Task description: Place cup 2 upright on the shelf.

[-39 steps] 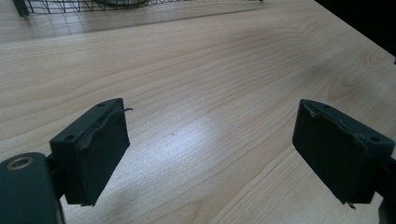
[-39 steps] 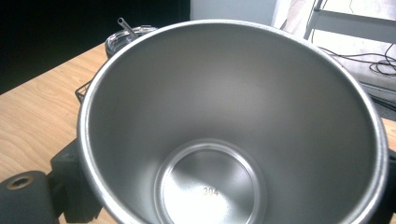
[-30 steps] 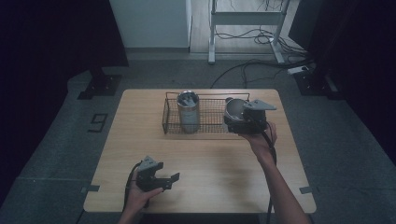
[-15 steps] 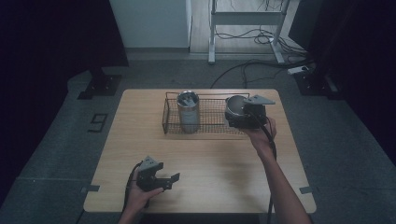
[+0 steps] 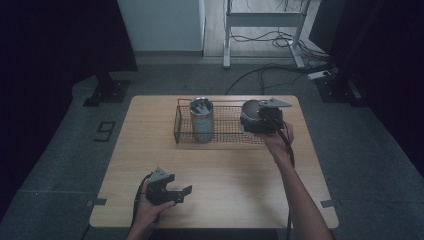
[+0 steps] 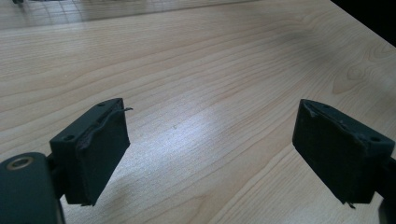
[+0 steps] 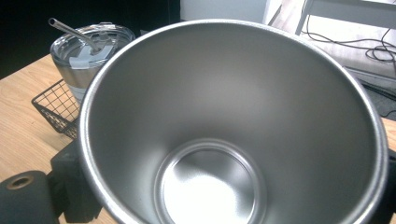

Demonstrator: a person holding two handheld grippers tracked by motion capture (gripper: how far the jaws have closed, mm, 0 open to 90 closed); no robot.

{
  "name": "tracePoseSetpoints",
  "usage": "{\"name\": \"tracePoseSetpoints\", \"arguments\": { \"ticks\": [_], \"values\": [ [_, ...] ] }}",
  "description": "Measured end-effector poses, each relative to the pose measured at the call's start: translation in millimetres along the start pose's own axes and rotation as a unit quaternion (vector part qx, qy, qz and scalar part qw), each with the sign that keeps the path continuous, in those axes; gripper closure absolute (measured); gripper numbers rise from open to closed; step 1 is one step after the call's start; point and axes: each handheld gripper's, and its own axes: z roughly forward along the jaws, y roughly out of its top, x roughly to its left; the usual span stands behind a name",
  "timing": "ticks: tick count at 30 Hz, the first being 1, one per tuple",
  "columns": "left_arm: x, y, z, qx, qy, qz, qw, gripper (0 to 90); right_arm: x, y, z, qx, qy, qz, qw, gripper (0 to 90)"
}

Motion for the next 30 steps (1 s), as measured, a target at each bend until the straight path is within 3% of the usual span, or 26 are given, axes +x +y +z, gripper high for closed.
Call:
{"name": "tracePoseSetpoints", "arguments": {
  "ticks": [20,30],
  "values": [
    [1.6,0.1,-1.3,0.001,0.001,-0.001,1.0,10.9,-12.0,13.5,20.6,0.014,-0.015,0.01,0.9997,7.7],
    [1.5,0.3,-1.1,0.003,0.002,-0.001,1.0,10.9,-20.1,9.4,38.2,0.022,-0.015,0.018,0.9995,7.7]
  ]
}}
